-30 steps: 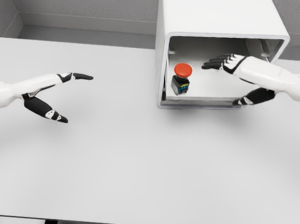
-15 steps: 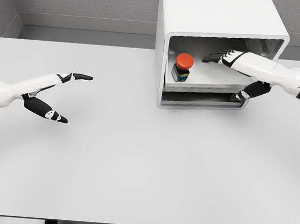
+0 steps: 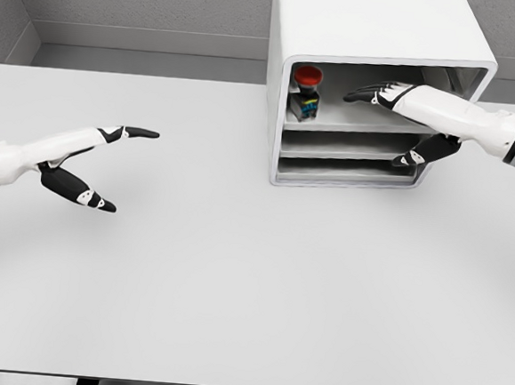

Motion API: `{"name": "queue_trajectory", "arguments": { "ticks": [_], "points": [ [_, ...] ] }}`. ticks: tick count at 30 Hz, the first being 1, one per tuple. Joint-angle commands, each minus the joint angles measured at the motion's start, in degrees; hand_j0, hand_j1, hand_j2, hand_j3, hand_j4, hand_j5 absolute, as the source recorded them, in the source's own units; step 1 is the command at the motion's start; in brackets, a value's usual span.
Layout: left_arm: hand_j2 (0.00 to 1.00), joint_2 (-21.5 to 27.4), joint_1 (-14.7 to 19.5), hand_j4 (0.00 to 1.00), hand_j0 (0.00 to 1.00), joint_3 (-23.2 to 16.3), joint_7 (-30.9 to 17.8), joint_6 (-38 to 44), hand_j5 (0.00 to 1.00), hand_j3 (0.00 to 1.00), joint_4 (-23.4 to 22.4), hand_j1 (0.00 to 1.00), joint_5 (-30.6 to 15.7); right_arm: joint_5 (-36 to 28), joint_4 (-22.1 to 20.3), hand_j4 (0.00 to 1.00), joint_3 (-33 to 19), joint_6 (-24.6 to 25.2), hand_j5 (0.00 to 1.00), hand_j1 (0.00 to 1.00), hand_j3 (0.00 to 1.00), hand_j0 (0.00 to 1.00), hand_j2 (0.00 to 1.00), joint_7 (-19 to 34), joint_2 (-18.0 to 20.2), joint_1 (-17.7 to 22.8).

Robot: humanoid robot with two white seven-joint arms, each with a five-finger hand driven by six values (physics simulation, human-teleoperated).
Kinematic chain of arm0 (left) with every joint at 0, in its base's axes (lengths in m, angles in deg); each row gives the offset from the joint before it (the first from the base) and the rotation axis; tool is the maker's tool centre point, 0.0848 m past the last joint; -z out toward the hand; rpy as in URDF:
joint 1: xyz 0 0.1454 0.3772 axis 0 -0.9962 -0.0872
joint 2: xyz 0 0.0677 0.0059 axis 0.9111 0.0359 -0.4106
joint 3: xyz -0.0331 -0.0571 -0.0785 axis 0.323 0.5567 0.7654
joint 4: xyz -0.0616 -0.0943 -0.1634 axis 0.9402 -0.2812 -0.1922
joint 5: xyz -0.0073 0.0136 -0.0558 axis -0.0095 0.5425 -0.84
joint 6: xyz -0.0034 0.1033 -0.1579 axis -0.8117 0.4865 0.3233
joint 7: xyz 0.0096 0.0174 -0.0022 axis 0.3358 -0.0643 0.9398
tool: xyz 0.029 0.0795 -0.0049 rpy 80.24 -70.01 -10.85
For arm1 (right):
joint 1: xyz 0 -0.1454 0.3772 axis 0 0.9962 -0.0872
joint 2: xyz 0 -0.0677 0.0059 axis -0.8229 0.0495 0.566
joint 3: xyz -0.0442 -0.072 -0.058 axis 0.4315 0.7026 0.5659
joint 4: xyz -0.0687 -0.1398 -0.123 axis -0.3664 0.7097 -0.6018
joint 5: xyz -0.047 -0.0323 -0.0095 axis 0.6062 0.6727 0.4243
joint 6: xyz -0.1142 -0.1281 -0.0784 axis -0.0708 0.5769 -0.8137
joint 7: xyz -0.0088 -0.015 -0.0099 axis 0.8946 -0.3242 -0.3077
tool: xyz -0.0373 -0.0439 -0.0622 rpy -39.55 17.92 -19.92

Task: Slide open multi-storey tabletop storage cabinets and put open load switch and slide close multi-storey tabletop storage cabinets

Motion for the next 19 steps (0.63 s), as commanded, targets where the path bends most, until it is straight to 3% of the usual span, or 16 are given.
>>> {"name": "queue_trajectory", "arguments": {
  "ticks": [1, 3, 4, 7, 8, 9, 12, 19],
  "points": [
    [1.00, 0.1, -0.1, 1.00, 1.00, 0.0, 0.0, 0.1, 1.00, 1.00, 0.0, 1.00, -0.4, -0.4, 0.0, 1.00, -0.1, 0.1, 1.00, 1.00, 1.00, 1.00, 1.00, -0.1, 0.0, 0.0],
    [1.00, -0.2, -0.1, 1.00, 1.00, 0.2, -0.1, 0.1, 1.00, 1.00, 0.1, 1.00, 0.7, -0.4, -1.6, 1.00, -0.1, 0.1, 1.00, 1.00, 1.00, 1.00, 1.00, -0.1, 1.0, -0.1],
    [1.00, -0.2, -0.1, 1.00, 1.00, 0.2, -0.1, 0.1, 1.00, 1.00, 0.1, 1.00, 0.7, -0.4, -5.8, 1.00, -0.1, 0.1, 1.00, 1.00, 1.00, 1.00, 1.00, -0.3, 3.4, 0.2],
    [1.00, -0.3, -0.1, 1.00, 1.00, 0.3, -0.1, 0.1, 1.00, 1.00, 0.0, 1.00, 0.8, -0.9, -17.2, 1.00, 1.2, 0.1, 1.00, 1.00, 1.00, 1.00, 1.00, -2.4, 16.7, 1.0],
    [1.00, -0.3, -0.1, 1.00, 1.00, 0.2, -0.1, 0.1, 1.00, 1.00, 0.0, 1.00, 0.8, -0.8, -19.7, 1.00, 2.7, 0.1, 1.00, 1.00, 1.00, 1.00, 1.00, -3.8, 22.8, 1.0],
    [1.00, -0.2, -0.1, 1.00, 1.00, 0.3, -0.1, 0.1, 1.00, 1.00, 0.0, 1.00, 0.8, -0.5, -20.9, 1.00, 4.2, 0.1, 1.00, 1.00, 1.00, 1.00, 1.00, -4.7, 26.4, 1.0],
    [1.00, 0.0, -0.2, 1.00, 1.00, 0.3, -0.1, 0.1, 1.00, 1.00, 0.0, 1.00, 0.8, 0.2, -22.2, 1.00, 9.1, 0.1, 1.00, 1.00, 1.00, 1.00, 1.00, -2.5, 27.8, 3.4],
    [1.00, -0.3, -0.2, 1.00, 1.00, 0.3, -0.1, 0.1, 1.00, 1.00, -0.1, 1.00, 1.9, 0.3, -22.1, 1.00, 9.4, 0.1, 1.00, 1.00, 1.00, 1.00, 1.00, -2.0, 28.4, 4.1]
  ]
}}
